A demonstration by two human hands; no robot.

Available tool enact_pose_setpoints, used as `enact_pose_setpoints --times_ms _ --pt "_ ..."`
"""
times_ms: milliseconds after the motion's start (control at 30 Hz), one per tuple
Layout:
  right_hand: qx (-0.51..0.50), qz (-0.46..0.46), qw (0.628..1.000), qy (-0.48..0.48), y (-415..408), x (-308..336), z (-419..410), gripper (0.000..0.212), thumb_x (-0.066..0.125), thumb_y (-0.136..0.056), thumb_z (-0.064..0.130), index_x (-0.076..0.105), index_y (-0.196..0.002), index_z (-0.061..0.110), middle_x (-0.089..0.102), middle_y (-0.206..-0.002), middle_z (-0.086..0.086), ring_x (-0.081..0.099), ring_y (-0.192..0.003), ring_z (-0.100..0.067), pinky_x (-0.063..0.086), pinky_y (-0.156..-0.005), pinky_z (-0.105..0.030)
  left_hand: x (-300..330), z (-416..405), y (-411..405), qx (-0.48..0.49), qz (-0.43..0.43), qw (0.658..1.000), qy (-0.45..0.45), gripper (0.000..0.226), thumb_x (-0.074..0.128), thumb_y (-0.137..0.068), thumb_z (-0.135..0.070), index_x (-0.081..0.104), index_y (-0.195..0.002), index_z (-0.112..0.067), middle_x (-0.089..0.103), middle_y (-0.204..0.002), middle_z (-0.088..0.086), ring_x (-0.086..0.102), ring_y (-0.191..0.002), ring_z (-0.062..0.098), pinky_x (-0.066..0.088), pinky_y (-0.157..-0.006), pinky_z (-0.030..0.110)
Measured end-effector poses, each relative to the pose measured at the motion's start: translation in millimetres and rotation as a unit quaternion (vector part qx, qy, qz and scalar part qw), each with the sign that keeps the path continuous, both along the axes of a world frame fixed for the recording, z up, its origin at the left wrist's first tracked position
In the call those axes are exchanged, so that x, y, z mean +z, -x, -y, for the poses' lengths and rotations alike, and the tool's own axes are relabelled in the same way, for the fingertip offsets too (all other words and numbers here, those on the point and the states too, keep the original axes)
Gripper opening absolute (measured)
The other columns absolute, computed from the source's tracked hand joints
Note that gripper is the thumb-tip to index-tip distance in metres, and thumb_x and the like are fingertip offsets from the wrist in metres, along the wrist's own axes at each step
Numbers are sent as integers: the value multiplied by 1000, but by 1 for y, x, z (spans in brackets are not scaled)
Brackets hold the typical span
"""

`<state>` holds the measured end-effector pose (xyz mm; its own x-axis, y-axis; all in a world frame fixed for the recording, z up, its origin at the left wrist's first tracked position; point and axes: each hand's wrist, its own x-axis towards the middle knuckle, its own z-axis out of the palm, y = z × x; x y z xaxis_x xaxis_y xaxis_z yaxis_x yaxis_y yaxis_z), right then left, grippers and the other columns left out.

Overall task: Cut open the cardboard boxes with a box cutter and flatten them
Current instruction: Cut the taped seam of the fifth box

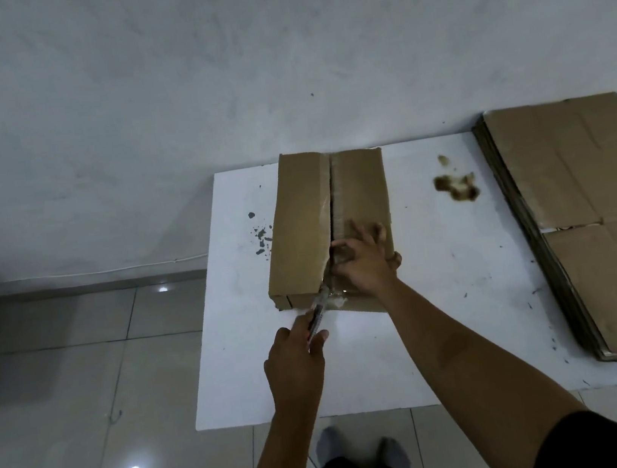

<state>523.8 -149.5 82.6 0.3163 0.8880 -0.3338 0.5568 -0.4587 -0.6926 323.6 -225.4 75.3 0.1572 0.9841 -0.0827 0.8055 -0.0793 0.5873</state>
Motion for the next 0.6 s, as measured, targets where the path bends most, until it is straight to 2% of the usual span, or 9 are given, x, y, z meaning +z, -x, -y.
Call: enact_pose_setpoints --times_ms 67,133,233,300,333,433,500,567,600 --pt "-15 55 998 -20 1 -5 1 52 75 -74 43 58 -123 44 10 -163 16 -9 -150 -16 12 -114 -61 1 8 5 -24 16 999 -18 39 59 -96 -44 62 -129 -26 66 -90 -2 63 -80 13 57 -78 32" --pt "-10 103 995 -7 4 -7 3 73 74 -71 61 47 -136 42 0 -165 10 -6 -151 -19 19 -112 -63 1 12 13 -53 23 998 -26 38 60 -95 -44 64 -128 -25 68 -90 -2 64 -79 12 57 -75 30" --pt "-6 157 986 59 6 -7 5 100 66 -65 81 24 -147 42 -17 -164 0 -12 -151 -33 15 -111 -70 8 2 24 -67 36 997 -16 39 56 -95 -46 66 -124 -23 67 -89 -5 61 -76 8 47 -69 13" --pt "-36 142 985 89 8 -5 5 103 67 -64 80 18 -148 47 -19 -163 -2 -10 -149 -43 18 -110 -72 13 -16 30 -78 42 996 -3 43 50 -95 -51 64 -125 -24 66 -92 -7 60 -77 5 39 -68 7" --pt "-53 131 986 89 10 -3 4 102 70 -64 75 19 -147 47 -18 -163 -1 -5 -148 -46 23 -110 -71 14 -27 33 -93 40 995 -5 44 49 -95 -53 64 -125 -24 65 -93 -7 60 -77 5 41 -68 8" --pt "-84 118 986 79 13 0 0 96 74 -64 67 26 -144 47 -11 -164 2 10 -144 -44 35 -106 -66 15 -64 36 -157 30 987 -18 46 49 -94 -54 66 -121 -22 69 -104 -5 66 -87 10 54 -77 25" --pt "-94 102 987 83 9 -1 -1 94 74 -62 68 28 -142 48 -8 -164 5 13 -143 -42 35 -105 -64 18 -85 40 -205 41 978 -4 40 54 -97 -48 65 -126 -23 65 -113 -12 61 -93 4 48 -83 21" --pt "-93 83 989 79 1 -4 -1 96 71 -55 73 31 -139 50 -4 -164 5 16 -143 -42 36 -107 -62 18 -101 49 -237 46 970 -1 37 53 -97 -48 67 -122 -25 69 -110 -11 61 -85 1 49 -77 19" --pt "-97 76 989 76 -1 -4 -1 97 68 -51 76 32 -138 51 -4 -165 5 17 -144 -40 35 -109 -60 17 -107 54 -242 49 969 20 39 49 -96 -52 68 -117 -26 72 -101 -9 62 -78 2 51 -71 21"
